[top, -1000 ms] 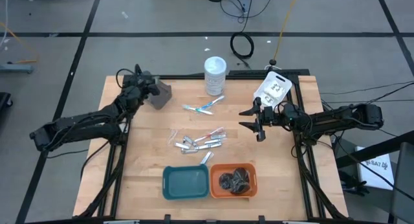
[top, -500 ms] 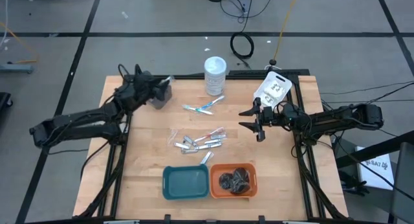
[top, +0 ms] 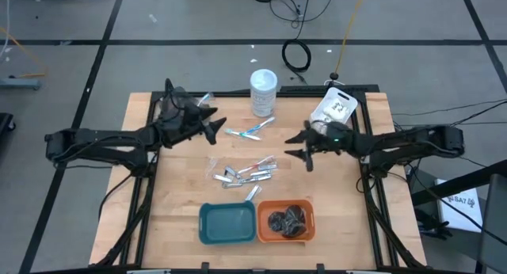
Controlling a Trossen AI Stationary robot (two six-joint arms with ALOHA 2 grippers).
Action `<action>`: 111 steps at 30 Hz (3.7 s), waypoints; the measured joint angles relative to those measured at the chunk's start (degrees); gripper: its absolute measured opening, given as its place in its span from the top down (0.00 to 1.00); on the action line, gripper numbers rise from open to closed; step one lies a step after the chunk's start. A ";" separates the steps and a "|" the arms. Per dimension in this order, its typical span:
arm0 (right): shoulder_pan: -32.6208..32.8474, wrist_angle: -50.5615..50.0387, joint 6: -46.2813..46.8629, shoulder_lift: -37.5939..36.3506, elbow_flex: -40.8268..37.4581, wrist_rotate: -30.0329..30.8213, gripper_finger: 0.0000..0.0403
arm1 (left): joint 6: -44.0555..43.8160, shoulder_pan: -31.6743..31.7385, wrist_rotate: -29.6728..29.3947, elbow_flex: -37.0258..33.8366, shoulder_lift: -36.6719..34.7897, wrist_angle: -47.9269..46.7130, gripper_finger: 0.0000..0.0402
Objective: Pick & Place Travel size toiletries
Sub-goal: Put the orange toothbrush into the black bin
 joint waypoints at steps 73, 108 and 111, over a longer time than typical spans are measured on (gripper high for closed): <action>-0.53 37.63 0.71 3.64 -8.98 12.87 0.91 | 9.08 -7.72 6.71 0.00 10.38 19.30 0.27; -0.45 38.42 0.82 3.85 -9.16 5.73 0.92 | 20.29 -9.73 12.61 27.23 40.04 30.61 0.28; -0.45 38.42 0.82 3.85 -9.16 5.73 0.92 | 20.16 -9.70 12.63 27.23 40.02 30.47 0.33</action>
